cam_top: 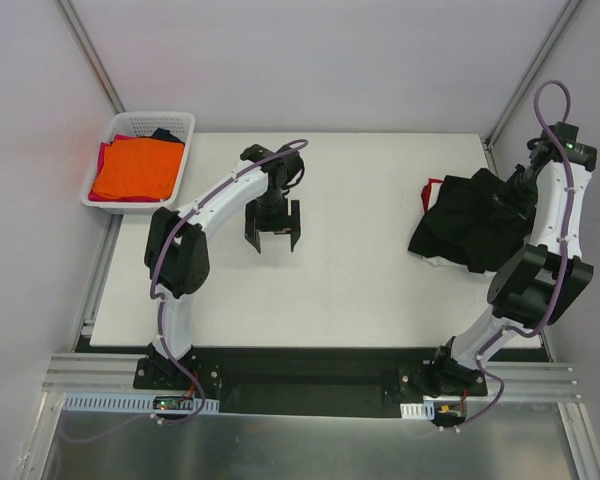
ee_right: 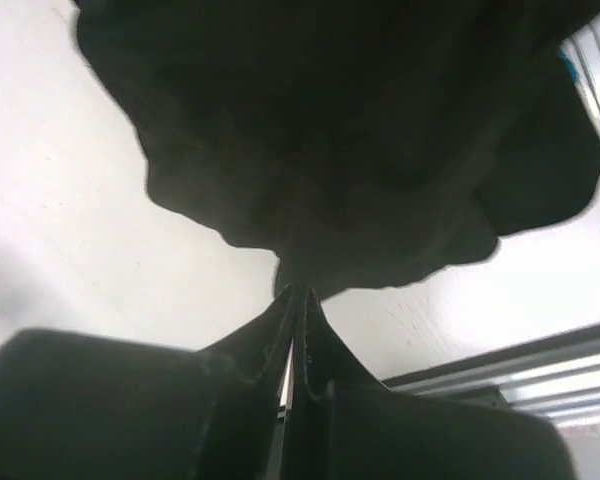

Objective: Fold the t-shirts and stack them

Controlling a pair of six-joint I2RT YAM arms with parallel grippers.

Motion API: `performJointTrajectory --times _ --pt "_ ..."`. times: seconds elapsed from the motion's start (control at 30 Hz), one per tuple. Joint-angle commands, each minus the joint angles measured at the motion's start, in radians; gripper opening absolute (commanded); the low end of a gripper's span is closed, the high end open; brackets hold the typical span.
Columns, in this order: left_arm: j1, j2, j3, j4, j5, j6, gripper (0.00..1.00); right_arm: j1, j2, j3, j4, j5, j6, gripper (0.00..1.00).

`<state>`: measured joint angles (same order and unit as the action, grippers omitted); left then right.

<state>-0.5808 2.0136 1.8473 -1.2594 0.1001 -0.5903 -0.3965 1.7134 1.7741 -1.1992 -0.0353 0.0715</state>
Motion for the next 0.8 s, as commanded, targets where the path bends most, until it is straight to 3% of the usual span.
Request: performJointTrajectory --times 0.0,0.07,0.13,0.23,0.27,0.4,0.53,0.67,0.77 --pt "0.002 -0.033 0.01 -0.017 -0.004 0.001 0.76 0.117 -0.02 0.1 0.05 -0.077 -0.013 0.01" --pt "0.004 -0.032 0.009 -0.017 0.003 -0.003 0.77 0.182 -0.047 0.094 0.093 -0.077 -0.035 0.01" --pt "0.003 -0.024 0.013 -0.015 0.01 -0.014 0.78 0.214 -0.098 0.087 0.111 -0.104 -0.065 0.14" --pt "0.002 -0.018 0.021 -0.008 0.01 -0.032 0.81 0.237 -0.205 0.059 0.156 -0.138 -0.121 0.42" --pt "0.002 -0.013 0.026 -0.006 0.013 -0.037 0.81 0.24 -0.231 0.044 0.191 -0.164 -0.115 0.59" --pt "0.002 0.005 0.026 0.0 0.046 -0.065 0.81 0.317 -0.304 -0.07 0.265 -0.256 -0.114 0.95" --pt "-0.008 0.036 0.03 0.002 0.081 -0.092 0.8 0.43 -0.282 -0.148 0.224 -0.224 -0.134 0.99" --pt "-0.021 0.059 0.07 0.0 0.093 -0.095 0.8 0.447 -0.287 -0.241 0.204 -0.16 -0.116 0.74" --pt "-0.022 0.074 0.105 0.0 0.089 -0.094 0.8 0.447 -0.272 -0.245 0.127 -0.042 -0.113 0.73"
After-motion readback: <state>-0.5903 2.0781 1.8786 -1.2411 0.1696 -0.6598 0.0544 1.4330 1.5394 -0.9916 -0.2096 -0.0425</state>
